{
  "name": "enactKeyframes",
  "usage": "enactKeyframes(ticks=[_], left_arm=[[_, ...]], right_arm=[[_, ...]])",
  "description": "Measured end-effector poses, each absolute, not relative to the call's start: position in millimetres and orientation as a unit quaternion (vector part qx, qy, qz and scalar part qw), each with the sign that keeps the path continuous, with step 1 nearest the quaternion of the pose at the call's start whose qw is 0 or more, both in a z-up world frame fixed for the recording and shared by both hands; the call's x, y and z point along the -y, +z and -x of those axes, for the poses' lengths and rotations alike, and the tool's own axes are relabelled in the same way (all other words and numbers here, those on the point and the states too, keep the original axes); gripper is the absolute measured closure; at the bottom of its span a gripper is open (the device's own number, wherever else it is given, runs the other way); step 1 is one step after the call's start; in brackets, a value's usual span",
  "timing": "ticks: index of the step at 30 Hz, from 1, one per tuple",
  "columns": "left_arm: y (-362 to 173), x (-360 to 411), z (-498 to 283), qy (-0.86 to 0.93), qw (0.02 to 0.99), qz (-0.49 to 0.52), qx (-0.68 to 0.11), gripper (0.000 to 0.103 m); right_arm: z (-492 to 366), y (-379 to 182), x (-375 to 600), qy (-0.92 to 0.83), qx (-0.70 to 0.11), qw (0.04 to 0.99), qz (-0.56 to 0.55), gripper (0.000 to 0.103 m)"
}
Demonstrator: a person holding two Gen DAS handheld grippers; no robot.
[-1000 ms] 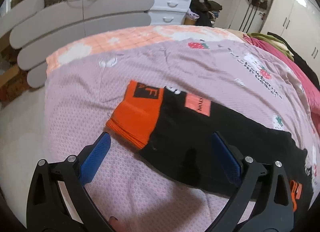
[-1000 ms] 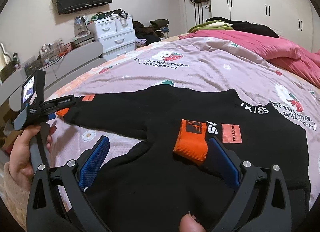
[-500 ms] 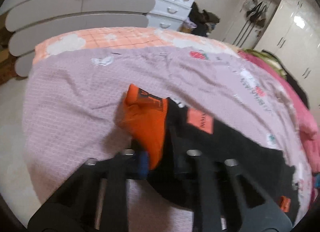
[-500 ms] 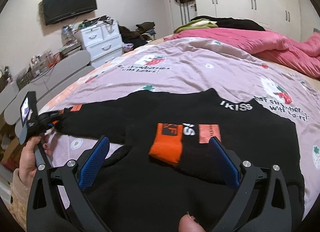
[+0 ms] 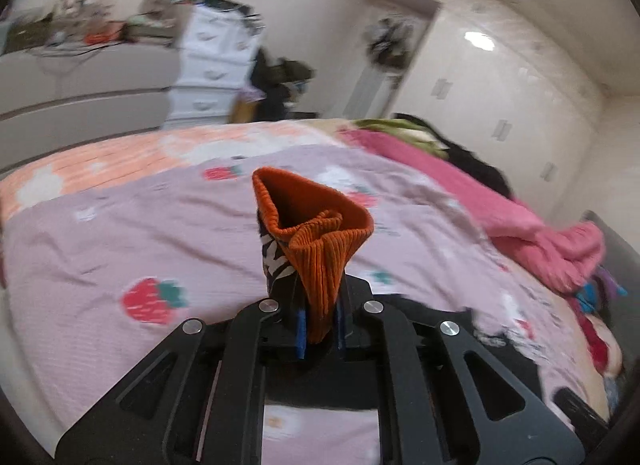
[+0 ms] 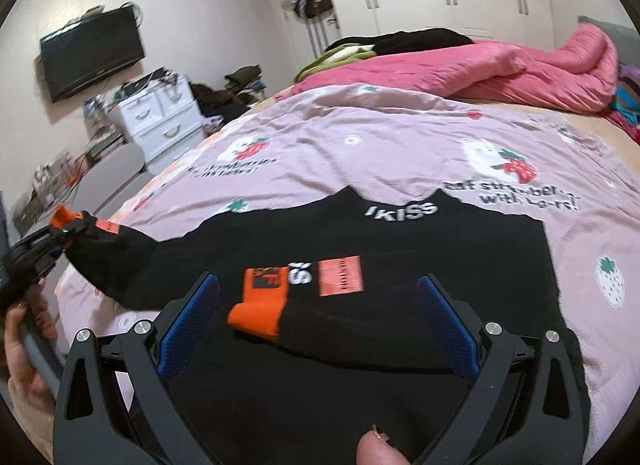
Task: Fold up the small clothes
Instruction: 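Close the left gripper on the orange cuff and lift it, then carry the cuff with the left gripper across the sweatshirt toward the right gripper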
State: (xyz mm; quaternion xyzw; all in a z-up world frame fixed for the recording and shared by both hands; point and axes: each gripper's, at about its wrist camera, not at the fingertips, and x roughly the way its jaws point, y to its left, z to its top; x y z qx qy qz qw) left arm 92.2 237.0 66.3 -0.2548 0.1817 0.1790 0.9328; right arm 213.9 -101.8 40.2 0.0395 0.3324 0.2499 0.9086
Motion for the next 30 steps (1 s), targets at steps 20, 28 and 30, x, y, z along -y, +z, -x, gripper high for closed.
enactKeyframes(ticks=[20, 28, 30], left_arm=[[80.3, -122.3, -163.7, -0.045, 0.947, 0.237, -0.214, 0.100], [53.5, -83.2, -189.0, -0.097, 0.935, 0.219, -0.261, 0.100], [41.9, -74.0, -196.6, -0.110, 0.928, 0.220, -0.279, 0.100]], right_arm=[[-236.5, 49.6, 210.5, 0.129, -0.327, 0.927, -0.129, 0.005], [-239.5, 46.9, 241.3, 0.098, -0.323, 0.928, -0.158, 0.005], [-240.5, 45.9, 246.8, 0.092, -0.324, 0.927, -0.165, 0.005]])
